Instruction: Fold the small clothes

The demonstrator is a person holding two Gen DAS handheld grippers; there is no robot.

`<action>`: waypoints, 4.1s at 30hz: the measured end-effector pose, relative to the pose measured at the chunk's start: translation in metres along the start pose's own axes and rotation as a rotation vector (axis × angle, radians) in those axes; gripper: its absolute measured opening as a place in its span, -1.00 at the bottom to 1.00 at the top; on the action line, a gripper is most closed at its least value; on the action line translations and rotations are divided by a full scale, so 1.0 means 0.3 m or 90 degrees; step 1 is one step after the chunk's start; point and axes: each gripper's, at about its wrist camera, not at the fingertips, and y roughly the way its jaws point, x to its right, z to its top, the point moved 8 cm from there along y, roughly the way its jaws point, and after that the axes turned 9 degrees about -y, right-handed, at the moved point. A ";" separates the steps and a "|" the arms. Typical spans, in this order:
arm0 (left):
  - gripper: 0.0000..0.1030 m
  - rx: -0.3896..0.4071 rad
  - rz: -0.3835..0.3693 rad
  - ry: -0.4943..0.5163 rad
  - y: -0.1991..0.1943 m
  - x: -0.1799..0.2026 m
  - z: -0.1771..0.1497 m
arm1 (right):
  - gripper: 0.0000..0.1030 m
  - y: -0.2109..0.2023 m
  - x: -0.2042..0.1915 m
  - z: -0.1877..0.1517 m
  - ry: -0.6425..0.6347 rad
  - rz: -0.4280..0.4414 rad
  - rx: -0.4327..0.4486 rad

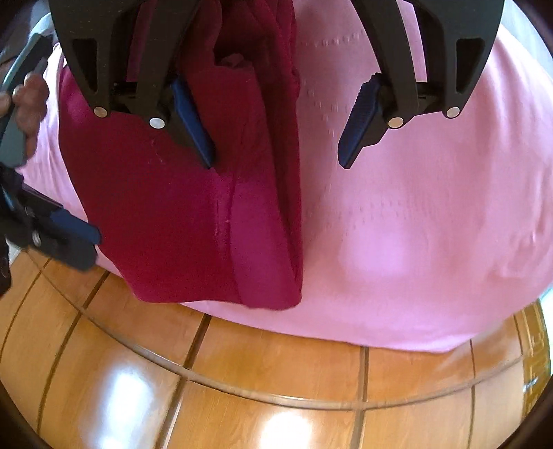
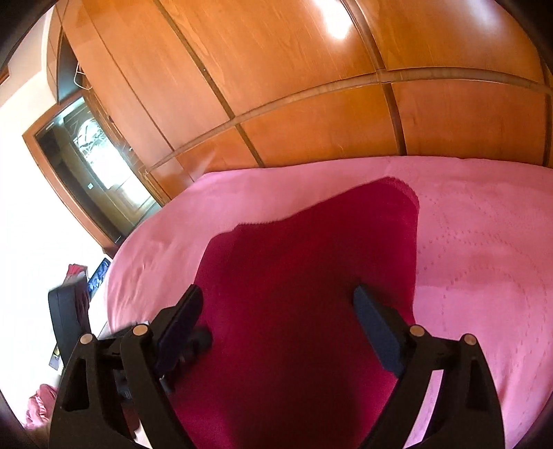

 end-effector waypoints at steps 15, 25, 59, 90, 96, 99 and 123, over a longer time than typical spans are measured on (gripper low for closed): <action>0.41 0.030 -0.037 -0.009 -0.004 -0.019 -0.033 | 0.78 0.121 0.051 -0.047 -0.037 -0.018 -0.040; 0.41 0.036 -0.032 -0.007 -0.008 -0.013 -0.035 | 0.79 0.088 0.044 -0.013 -0.016 0.005 -0.032; -0.33 0.000 -0.355 -0.190 -0.140 -0.041 -0.083 | -0.23 -0.084 -0.071 -0.031 -0.013 0.177 -0.032; -0.02 0.225 0.042 -0.194 -0.290 -0.405 0.112 | 0.34 0.338 -0.332 0.150 -0.153 0.127 -0.050; -0.07 0.220 0.060 -0.131 -0.214 -0.324 0.169 | 0.31 0.405 -0.467 0.074 -0.267 0.089 -0.089; -0.15 0.174 0.121 -0.119 -0.136 -0.386 0.128 | 0.33 0.534 -0.419 0.020 -0.270 0.037 -0.142; 0.02 0.182 0.181 -0.156 -0.197 -0.404 0.013 | 0.51 0.277 -0.443 -0.134 -0.271 -0.005 -0.053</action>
